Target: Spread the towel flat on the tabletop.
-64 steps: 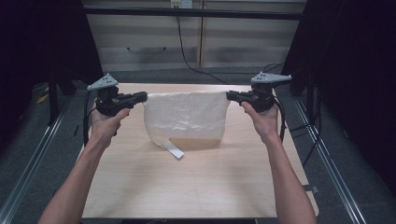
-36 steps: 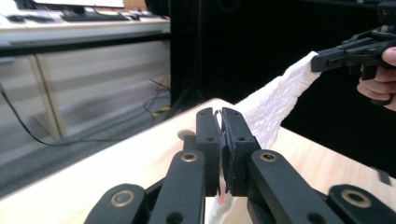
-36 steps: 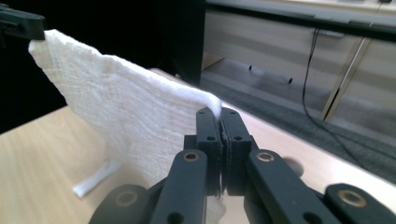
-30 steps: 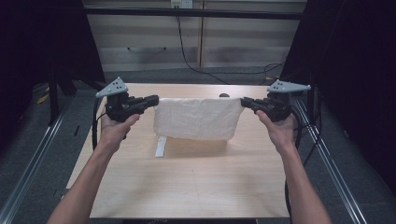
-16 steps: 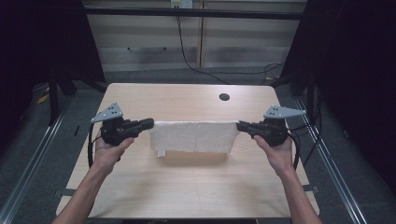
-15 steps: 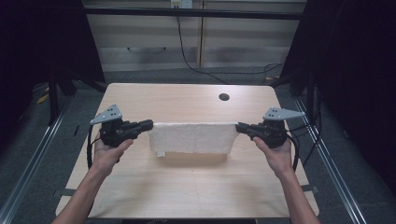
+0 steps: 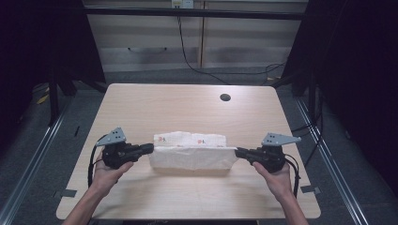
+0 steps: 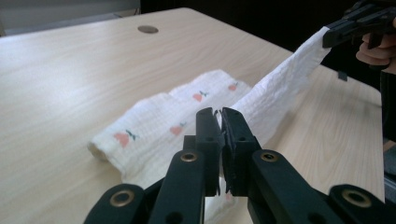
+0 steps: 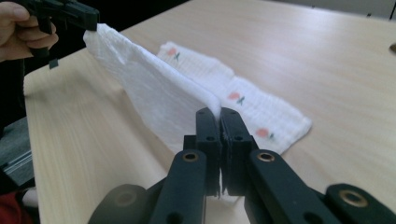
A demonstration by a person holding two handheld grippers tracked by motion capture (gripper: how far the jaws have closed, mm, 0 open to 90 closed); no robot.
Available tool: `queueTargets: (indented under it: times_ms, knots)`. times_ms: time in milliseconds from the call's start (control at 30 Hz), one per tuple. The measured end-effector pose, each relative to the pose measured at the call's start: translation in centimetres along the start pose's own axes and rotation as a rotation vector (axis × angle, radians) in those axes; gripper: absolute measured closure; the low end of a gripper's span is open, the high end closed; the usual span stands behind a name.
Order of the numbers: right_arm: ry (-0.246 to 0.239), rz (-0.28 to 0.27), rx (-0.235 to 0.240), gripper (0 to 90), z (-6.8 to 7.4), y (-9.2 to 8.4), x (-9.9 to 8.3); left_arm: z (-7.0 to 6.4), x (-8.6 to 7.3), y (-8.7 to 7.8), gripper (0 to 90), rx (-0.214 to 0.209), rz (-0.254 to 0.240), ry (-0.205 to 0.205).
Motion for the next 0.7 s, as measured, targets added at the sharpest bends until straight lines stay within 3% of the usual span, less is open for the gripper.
queueTargets:
  times_ms: [233,500,700]
  knots:
    - [0.013,0.044,0.016,86.8,0.7,-0.1,-2.2,-1.3,-2.4,-0.1,86.0,-0.020,0.052,0.024]
    - [0.022,0.112,0.046,85.5,1.8,0.4,-5.1,-1.9,-4.8,0.1,85.3,-0.040,0.105,0.008]
    - [0.028,0.130,0.052,81.9,2.4,0.3,-6.0,-2.3,-5.2,0.0,83.4,-0.053,0.109,0.002]
Point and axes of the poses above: each handheld gripper's, and its own axes: y roughly forward along the jaws, x roughly out of its top, z roughly to its left, the point moved 8 cm from there along y, roughly forward along the jaws, and after that the axes turned 1 degree about z, right-handed, at the moved point
